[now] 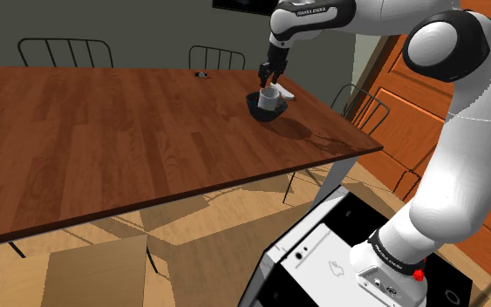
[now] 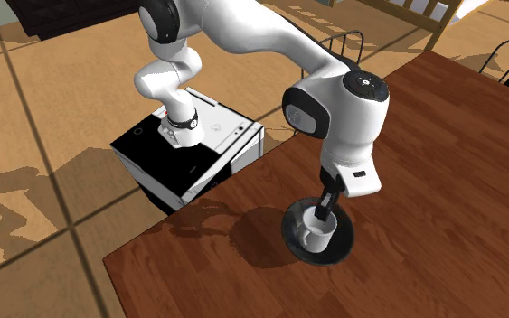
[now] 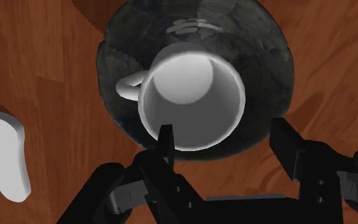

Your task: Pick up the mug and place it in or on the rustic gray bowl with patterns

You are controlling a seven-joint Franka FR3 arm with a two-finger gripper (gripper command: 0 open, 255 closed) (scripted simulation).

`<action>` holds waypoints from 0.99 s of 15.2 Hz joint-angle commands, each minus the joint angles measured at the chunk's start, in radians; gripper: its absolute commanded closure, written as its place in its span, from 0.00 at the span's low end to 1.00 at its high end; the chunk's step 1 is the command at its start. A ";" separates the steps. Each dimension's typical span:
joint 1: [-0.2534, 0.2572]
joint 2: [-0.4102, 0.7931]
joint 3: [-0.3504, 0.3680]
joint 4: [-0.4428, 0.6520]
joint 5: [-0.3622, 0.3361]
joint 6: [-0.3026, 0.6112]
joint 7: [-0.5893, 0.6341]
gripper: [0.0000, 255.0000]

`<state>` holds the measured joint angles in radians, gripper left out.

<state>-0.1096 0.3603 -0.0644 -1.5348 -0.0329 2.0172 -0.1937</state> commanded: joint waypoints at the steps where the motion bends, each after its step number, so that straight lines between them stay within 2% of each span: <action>1: 0.000 0.000 0.000 0.000 0.000 0.000 0.000 0.00; 4: 0.000 0.000 0.000 0.000 0.000 0.000 0.000 0.00; 8: 0.004 -0.032 0.001 0.080 -0.001 -0.112 0.000 0.00; 15: 0.004 -0.032 0.001 0.080 -0.001 -0.112 0.000 0.00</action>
<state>-0.1060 0.3287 -0.0637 -1.4548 -0.0341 1.9057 -0.1934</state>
